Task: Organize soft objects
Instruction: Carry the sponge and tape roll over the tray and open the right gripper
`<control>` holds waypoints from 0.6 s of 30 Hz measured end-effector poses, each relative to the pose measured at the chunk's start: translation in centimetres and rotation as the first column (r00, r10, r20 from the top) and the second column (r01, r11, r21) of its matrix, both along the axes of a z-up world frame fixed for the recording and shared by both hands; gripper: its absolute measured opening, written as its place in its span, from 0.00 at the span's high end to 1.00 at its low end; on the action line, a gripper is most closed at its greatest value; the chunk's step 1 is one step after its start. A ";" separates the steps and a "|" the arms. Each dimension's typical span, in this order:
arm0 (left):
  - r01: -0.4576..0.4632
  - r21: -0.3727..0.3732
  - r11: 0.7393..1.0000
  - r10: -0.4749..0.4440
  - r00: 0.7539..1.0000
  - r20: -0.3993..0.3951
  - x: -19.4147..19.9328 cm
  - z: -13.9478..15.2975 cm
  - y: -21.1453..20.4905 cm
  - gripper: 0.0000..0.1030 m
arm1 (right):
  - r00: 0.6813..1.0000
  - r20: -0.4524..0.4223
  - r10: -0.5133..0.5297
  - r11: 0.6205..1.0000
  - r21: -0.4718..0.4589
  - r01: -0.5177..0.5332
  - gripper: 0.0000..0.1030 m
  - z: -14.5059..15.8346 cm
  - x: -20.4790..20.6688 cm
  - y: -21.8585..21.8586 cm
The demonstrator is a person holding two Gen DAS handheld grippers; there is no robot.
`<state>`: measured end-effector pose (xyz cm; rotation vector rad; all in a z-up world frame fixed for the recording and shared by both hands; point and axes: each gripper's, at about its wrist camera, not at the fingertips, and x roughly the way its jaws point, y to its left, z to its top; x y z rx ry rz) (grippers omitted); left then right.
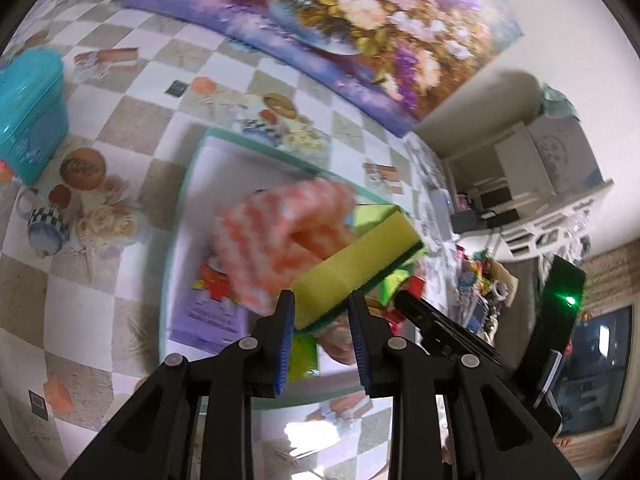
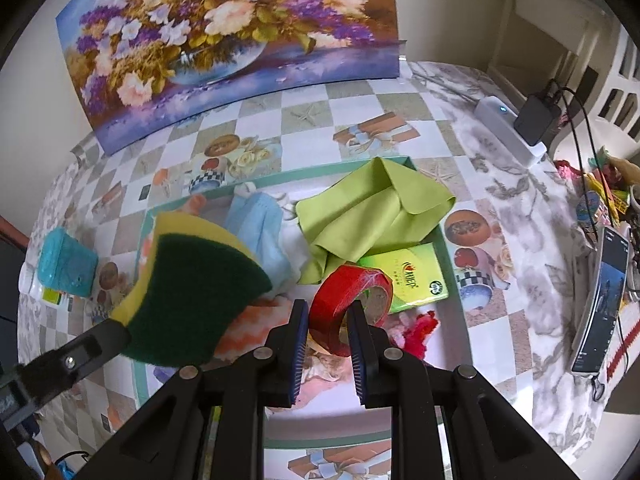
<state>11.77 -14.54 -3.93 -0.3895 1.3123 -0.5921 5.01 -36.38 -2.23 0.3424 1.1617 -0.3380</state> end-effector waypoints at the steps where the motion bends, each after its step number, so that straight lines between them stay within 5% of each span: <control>1: -0.012 0.004 1.000 0.012 1.000 -0.008 0.2 -0.3 0.3 0.73 | 1.000 -0.001 0.003 1.000 -0.001 -0.003 0.79 -0.1 0.1 0.1; 18: -0.098 0.016 0.995 0.099 0.995 -0.024 2.3 -2.0 2.5 0.72 | 0.998 -0.037 0.060 0.998 -0.014 -0.060 0.79 -1.8 1.5 1.8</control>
